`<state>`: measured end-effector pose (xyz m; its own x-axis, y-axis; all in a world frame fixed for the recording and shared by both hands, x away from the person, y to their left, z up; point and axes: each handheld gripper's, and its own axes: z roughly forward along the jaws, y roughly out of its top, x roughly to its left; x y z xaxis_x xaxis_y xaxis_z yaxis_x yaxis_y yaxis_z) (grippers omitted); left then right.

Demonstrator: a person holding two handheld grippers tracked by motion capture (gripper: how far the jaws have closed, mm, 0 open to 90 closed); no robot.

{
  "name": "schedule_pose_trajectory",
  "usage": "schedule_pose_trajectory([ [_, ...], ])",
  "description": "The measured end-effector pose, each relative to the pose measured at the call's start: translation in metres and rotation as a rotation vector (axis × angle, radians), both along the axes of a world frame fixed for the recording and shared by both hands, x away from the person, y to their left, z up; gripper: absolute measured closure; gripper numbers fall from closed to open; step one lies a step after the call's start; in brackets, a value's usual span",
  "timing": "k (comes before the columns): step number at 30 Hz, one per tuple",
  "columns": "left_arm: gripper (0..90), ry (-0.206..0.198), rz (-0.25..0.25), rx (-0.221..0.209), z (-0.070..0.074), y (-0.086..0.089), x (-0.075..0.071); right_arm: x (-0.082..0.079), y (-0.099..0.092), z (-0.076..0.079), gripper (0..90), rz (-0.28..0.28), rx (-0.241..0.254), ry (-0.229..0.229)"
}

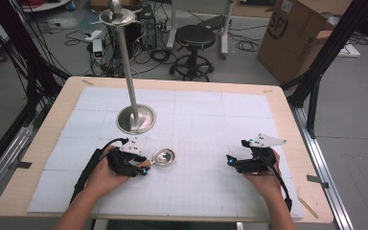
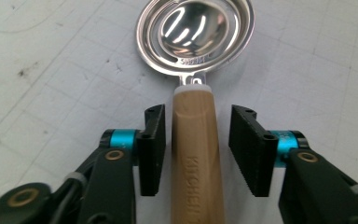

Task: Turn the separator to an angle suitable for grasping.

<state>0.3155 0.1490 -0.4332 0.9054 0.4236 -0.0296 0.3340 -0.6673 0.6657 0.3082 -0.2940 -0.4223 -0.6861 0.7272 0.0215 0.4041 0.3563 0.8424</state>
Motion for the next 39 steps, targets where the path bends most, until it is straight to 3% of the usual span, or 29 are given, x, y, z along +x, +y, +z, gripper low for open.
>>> schedule_pose_trajectory([
  [11,51.0,-0.015,0.028,0.010,0.000,0.023,-0.015,0.009,0.002,0.001,13.1,0.007,0.022,-0.008],
  [15,54.8,-0.017,0.027,0.016,-0.001,0.026,-0.019,0.014,0.009,0.002,13.1,0.024,0.020,-0.010],
  [16,60.2,-0.018,0.019,0.019,0.000,0.027,-0.019,0.016,0.012,0.002,13.1,0.030,0.016,-0.012],
  [19,66.8,-0.021,-0.004,0.021,0.000,0.025,-0.020,0.016,0.015,0.002,13.1,0.034,0.008,-0.009],
  [31,67.9,-0.019,-0.037,0.026,0.003,0.012,-0.010,0.004,0.003,0.002,13.3,0.006,0.001,-0.007],
  [39,68.8,-0.006,-0.053,-0.013,0.003,0.000,-0.001,-0.004,-0.010,0.002,13.3,-0.024,0.003,-0.007],
])
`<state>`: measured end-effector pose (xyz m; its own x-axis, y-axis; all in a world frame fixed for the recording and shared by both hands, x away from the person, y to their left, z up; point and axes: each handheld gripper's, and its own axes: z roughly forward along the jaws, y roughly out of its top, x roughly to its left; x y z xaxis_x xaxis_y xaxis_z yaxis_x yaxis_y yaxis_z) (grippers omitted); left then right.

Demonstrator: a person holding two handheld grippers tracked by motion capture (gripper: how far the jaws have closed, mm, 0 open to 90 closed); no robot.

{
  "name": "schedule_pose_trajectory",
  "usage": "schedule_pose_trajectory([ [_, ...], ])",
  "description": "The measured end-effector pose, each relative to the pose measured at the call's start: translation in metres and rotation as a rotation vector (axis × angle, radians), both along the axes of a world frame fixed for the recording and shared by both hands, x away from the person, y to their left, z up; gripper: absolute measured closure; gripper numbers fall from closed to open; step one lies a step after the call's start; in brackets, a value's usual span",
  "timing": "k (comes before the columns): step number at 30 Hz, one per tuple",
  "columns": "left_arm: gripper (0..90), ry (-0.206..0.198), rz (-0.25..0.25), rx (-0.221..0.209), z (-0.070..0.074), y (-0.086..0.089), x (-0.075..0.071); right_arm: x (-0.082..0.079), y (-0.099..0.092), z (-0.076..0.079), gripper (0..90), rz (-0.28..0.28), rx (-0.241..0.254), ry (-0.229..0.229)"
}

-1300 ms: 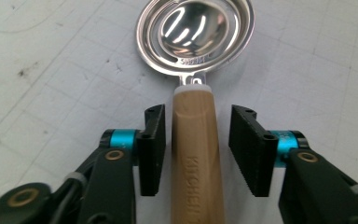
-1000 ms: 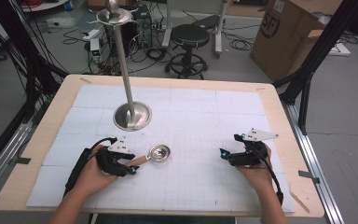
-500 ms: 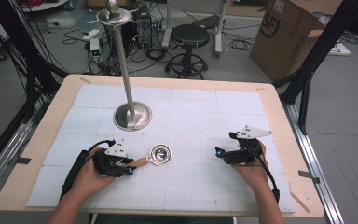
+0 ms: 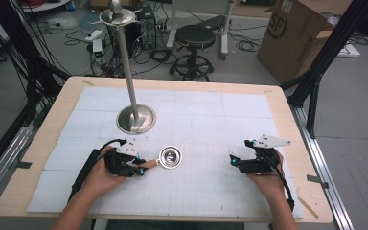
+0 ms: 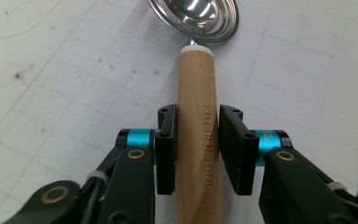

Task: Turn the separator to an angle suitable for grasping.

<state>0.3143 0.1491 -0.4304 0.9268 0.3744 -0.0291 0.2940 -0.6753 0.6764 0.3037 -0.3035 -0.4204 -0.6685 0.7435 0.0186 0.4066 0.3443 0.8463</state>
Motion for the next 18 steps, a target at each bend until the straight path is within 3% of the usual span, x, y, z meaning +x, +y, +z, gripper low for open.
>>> schedule_pose_trajectory([
  [7,69.5,-0.003,-0.030,-0.006,0.001,-0.017,0.009,-0.013,-0.008,-0.001,13.4,-0.027,-0.041,0.001],
  [18,69.3,-0.008,-0.068,-0.009,0.001,-0.048,0.022,-0.026,-0.023,-0.003,13.5,-0.056,-0.047,0.009],
])
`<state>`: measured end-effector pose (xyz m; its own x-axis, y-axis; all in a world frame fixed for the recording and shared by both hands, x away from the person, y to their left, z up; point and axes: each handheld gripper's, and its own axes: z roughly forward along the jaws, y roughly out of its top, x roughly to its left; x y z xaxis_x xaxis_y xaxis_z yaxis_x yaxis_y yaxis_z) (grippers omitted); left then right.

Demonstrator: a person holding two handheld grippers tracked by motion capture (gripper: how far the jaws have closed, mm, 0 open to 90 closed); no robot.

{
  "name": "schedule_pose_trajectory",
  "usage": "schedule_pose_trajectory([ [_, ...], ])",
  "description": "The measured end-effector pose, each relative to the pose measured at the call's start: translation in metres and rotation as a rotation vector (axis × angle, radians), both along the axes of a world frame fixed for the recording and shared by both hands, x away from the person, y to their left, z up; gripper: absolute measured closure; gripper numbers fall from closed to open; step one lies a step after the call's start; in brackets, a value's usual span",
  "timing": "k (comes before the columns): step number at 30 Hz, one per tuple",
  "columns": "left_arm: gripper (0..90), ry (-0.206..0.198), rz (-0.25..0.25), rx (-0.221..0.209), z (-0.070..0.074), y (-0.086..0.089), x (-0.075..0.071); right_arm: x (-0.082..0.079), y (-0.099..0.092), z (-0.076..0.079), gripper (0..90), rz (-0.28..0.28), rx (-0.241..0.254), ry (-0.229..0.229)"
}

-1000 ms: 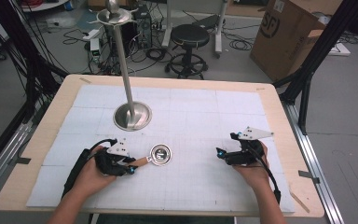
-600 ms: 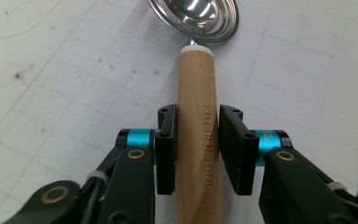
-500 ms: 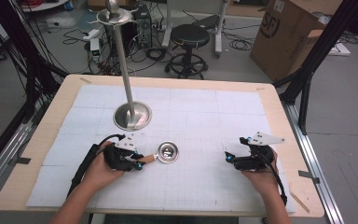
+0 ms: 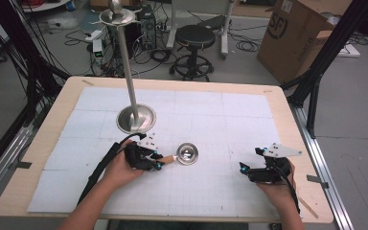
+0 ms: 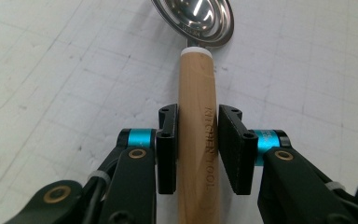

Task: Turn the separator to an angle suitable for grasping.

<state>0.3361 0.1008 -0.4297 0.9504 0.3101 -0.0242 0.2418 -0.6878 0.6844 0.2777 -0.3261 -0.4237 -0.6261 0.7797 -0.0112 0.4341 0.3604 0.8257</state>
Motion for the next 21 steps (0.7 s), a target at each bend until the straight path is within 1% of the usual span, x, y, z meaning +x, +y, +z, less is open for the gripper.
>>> schedule_pose_trajectory([
  [1,69.3,-0.004,-0.004,-0.004,-0.001,-0.002,0.001,0.000,0.000,0.000,13.5,0.000,0.000,0.000],
  [4,68.0,-0.008,-0.001,0.006,-0.002,-0.006,0.001,-0.001,-0.001,0.000,13.6,-0.001,0.001,0.001],
  [5,66.5,-0.013,-0.003,0.010,-0.003,-0.006,0.001,-0.002,-0.001,0.000,13.6,-0.002,0.000,0.000],
  [6,60.0,-0.011,0.002,0.012,-0.003,-0.005,0.001,-0.001,0.000,0.000,13.6,0.001,0.002,-0.001],
  [7,60.0,-0.009,0.006,0.012,-0.003,-0.005,0.000,-0.001,0.000,0.000,13.6,0.001,0.002,-0.001],
  [8,56.8,-0.007,0.008,0.008,-0.002,-0.004,-0.001,0.000,0.001,0.000,13.6,0.005,0.003,-0.001],
  [11,54.4,-0.020,0.022,-0.001,-0.001,0.000,-0.005,0.002,0.002,0.001,13.5,0.013,0.003,-0.007],
  [13,52.9,-0.021,0.036,-0.004,-0.001,0.004,-0.008,0.005,0.005,0.002,13.6,0.020,0.008,-0.011],
  [14,52.5,-0.018,0.041,0.006,-0.002,0.007,-0.010,0.007,0.007,0.003,13.6,0.024,0.011,-0.013],
  [16,51.8,-0.018,0.059,-0.003,-0.003,0.015,-0.013,0.012,0.012,0.004,13.6,0.034,0.015,-0.019],
  [17,51.8,-0.011,0.070,-0.010,-0.003,0.020,-0.014,0.014,0.015,0.005,13.6,0.040,0.020,-0.020],
  [21,51.8,-0.008,0.103,0.010,-0.004,0.037,-0.017,0.023,0.027,0.007,13.6,0.073,0.017,-0.025],
])
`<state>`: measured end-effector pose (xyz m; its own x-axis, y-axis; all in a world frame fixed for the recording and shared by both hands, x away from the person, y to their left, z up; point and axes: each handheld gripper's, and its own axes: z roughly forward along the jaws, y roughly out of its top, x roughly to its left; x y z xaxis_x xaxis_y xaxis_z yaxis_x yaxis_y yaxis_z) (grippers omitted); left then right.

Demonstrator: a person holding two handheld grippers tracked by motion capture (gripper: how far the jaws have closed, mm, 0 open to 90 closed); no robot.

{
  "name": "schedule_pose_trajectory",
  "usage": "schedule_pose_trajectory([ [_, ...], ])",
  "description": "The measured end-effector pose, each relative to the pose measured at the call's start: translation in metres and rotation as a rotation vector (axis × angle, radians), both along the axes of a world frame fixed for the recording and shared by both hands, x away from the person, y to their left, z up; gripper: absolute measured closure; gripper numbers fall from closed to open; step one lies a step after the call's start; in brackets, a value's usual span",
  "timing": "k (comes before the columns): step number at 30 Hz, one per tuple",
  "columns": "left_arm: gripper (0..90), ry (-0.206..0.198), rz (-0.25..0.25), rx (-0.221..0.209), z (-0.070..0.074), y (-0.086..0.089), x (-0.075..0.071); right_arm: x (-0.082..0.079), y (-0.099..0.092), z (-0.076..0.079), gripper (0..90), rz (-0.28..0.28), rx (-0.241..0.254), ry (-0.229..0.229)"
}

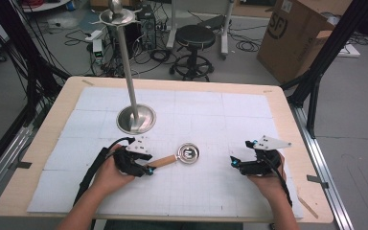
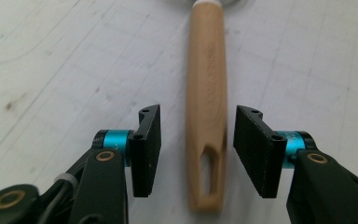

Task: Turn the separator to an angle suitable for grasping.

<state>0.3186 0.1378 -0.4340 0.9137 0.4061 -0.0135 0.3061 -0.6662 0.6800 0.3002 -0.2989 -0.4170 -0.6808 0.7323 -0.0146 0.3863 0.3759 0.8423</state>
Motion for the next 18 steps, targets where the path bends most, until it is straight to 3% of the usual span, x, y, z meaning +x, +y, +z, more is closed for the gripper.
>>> schedule_pose_trajectory([
  [5,53.1,-0.001,0.009,0.016,-0.001,0.007,-0.003,0.006,0.008,0.000,14.0,0.021,0.005,-0.007],
  [16,61.4,-0.008,-0.020,0.004,-0.002,0.000,0.001,0.002,0.005,0.002,14.1,0.006,0.007,0.003],
  [18,63.6,-0.010,-0.032,0.018,-0.001,-0.005,0.002,0.000,0.004,0.002,14.1,0.004,0.003,-0.003],
])
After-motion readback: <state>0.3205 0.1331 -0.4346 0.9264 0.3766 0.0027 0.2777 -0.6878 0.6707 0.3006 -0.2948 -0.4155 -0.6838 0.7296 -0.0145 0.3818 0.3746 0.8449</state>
